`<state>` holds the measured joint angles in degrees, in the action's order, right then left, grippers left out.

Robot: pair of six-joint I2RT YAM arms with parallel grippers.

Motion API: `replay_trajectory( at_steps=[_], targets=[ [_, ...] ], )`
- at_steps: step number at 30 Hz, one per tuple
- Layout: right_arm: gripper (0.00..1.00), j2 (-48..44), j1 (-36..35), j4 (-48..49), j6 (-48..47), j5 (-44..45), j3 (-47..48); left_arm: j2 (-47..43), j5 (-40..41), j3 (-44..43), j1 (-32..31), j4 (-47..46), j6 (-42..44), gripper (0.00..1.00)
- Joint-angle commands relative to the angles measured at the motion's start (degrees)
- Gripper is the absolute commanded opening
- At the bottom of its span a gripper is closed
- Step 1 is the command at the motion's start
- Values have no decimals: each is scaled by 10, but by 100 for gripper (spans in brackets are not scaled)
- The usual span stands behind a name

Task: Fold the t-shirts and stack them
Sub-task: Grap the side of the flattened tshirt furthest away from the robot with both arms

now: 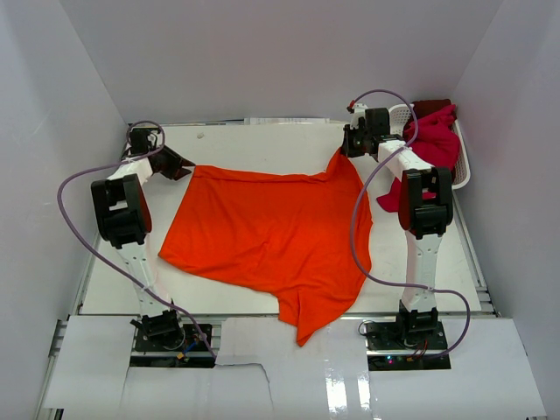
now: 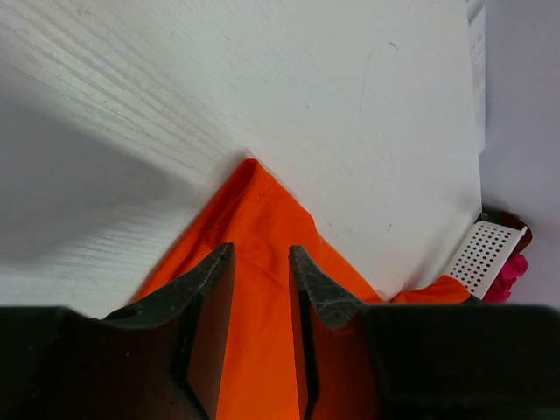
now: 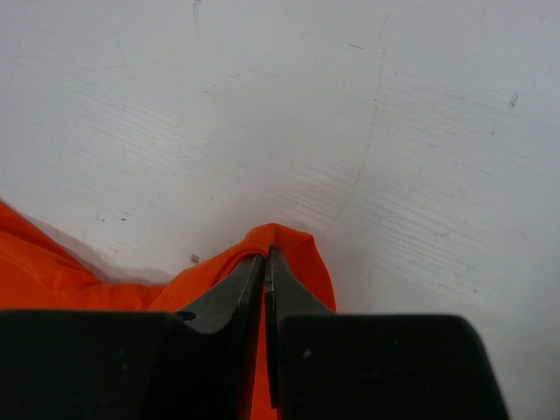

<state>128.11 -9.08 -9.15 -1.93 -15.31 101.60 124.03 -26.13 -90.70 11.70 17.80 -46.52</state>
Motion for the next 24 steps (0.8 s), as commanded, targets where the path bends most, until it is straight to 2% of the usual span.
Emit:
replay_trajectory(
  at_steps=[1, 24],
  targets=[
    [8, 5, -3, 5, -4, -1, 25, -3, 5, -18, -5, -1, 6, 41],
    [8, 8, -2, 6, -6, 0, 25, 19, 33, -25, -12, 7, 19, 41]
  ],
)
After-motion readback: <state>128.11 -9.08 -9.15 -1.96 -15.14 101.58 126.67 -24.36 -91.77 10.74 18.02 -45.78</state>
